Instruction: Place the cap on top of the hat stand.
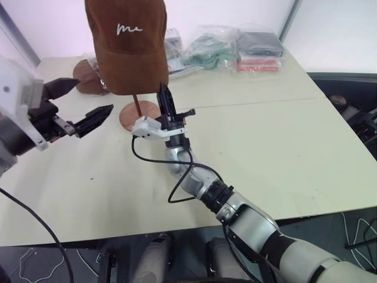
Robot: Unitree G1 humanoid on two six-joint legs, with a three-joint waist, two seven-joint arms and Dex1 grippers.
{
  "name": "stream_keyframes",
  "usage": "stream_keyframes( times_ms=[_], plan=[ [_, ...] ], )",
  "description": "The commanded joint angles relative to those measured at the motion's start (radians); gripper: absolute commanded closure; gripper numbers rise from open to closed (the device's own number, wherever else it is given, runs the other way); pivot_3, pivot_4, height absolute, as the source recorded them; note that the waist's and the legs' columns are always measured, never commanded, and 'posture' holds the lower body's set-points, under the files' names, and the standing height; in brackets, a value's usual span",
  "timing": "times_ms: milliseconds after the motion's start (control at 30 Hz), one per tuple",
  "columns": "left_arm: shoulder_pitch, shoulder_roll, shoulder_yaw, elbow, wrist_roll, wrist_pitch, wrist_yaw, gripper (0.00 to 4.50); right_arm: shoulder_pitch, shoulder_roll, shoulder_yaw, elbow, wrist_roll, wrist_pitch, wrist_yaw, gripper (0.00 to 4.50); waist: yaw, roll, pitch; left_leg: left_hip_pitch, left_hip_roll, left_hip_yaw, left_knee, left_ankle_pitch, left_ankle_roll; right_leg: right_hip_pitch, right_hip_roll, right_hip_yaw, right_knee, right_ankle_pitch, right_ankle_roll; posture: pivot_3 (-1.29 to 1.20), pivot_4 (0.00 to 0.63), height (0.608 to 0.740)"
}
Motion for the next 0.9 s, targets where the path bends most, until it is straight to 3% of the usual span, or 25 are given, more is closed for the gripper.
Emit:
stream_keyframes(
  times_ms=[33,267,600,900],
  plan=[
    [0.0,0.026,0.048,-0.029,-0.02,0.007,0.015,0.0,0.025,0.168,0.032,-0.018,0.014,-0.006,-0.023,4.45,0.0,0.0,0.0,0.0,0.0,0.0,0.0,0.0,0.0,0.0,0.0,0.0,0.0,0.0,0.0,0.0,0.15,0.74],
    [0.0,0.036,0.047,-0.035,-0.044,0.014,0.038,0.0,0.025,0.181,0.075,-0.021,0.041,-0.001,-0.027,4.45,0.0,0.0,0.0,0.0,0.0,0.0,0.0,0.0,0.0,0.0,0.0,0.0,0.0,0.0,0.0,0.0,0.15,0.74],
    [0.006,0.044,0.054,-0.045,-0.073,0.031,0.066,0.0,-0.011,0.245,0.078,0.13,0.112,-0.009,-0.045,4.45,0.0,0.0,0.0,0.0,0.0,0.0,0.0,0.0,0.0,0.0,0.002,0.0,0.0,0.0,0.0,0.0,0.15,0.74],
    [0.007,0.07,0.069,-0.036,-0.09,0.046,0.068,0.0,-0.035,0.295,0.121,0.188,0.17,-0.121,-0.021,4.45,-0.001,0.0,0.0,0.0,0.0,0.0,0.0,0.0,0.0,0.0,0.002,0.001,0.0,0.0,0.0,0.0,0.15,0.74]
  ],
)
